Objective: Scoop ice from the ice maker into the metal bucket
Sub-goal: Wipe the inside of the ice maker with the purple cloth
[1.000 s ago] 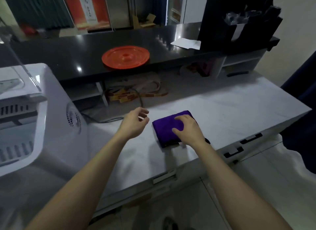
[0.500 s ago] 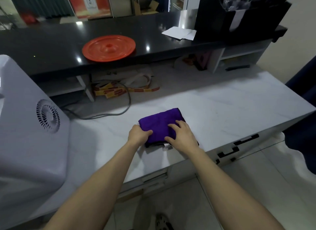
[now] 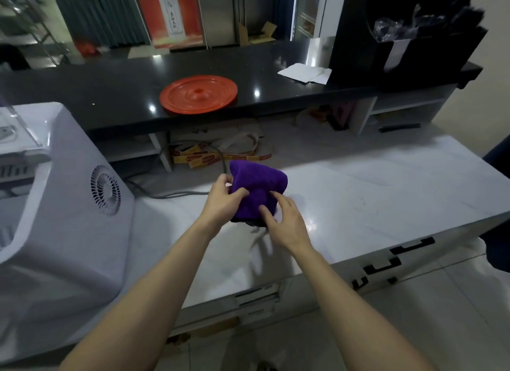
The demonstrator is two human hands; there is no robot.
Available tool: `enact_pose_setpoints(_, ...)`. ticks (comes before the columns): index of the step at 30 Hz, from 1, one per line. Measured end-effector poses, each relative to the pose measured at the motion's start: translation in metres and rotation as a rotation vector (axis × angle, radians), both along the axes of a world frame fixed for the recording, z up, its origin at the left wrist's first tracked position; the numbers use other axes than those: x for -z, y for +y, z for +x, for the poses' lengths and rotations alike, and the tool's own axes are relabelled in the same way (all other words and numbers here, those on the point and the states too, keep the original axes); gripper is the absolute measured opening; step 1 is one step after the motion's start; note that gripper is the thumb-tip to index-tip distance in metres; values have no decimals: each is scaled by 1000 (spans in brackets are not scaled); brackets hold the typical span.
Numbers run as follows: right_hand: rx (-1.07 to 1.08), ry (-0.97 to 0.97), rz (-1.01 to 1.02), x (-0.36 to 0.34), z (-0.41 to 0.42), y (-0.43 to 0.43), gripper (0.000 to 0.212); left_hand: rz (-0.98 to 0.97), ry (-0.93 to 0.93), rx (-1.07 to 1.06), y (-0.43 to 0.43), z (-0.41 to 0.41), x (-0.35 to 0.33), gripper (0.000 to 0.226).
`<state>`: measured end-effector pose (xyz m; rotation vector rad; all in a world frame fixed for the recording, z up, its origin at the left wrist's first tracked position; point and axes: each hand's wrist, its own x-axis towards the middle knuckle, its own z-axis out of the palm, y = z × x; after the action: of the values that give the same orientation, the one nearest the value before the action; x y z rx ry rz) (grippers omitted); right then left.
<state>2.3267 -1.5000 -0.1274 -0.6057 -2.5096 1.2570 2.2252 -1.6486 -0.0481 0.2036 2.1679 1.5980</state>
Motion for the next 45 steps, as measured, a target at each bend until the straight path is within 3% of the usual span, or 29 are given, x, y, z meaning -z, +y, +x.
enact_pose_setpoints(6, -24, 286, -129, -44, -23, -55, 81, 45, 191, -11, -61, 0, -57, 47)
enact_pose_setpoints(10, -23, 459, -169, -66, -38, -99, 96, 109, 263, 25, -102, 8, -92, 42)
enact_pose_setpoints(18, -77, 730, -180, -123, -55, -197, 99, 221, 378, 68, -202, 20, -153, 42)
enact_pose_setpoints(22, 0, 829, -99, -153, -51, -257, 82, 316, 404, 94, -270, 24, -174, 42)
enact_pose_setpoints(26, 115, 872, -89, -178, -45, -309, 79, 362, 414, 73, -337, 21, -182, 43)
enact_pose_setpoints(32, 16, 666, -440, -197, -43, -364, 121, 380, 336, 30, -418, 15, -171, 45)
enact_pose_setpoints(34, 32, 627, -436, -197, -47, -377, 114, 396, 312, -2, -434, 10, -167, 42)
enact_pose_setpoints(37, 63, 636, -336, -201, -57, -386, 70, 329, 361, -75, -450, -3, -166, 40)
enact_pose_setpoints(39, 72, 649, -303, -209, -63, -390, 53, 281, 407, -119, -457, -11, -166, 45)
enact_pose_setpoints(42, 60, 682, -306, -221, -72, -391, 48, 299, 476, -179, -464, -16, -168, 59)
enact_pose_setpoints(45, 17, 713, -355, -229, -79, -393, 53, 354, 431, -191, -468, -23, -171, 38)
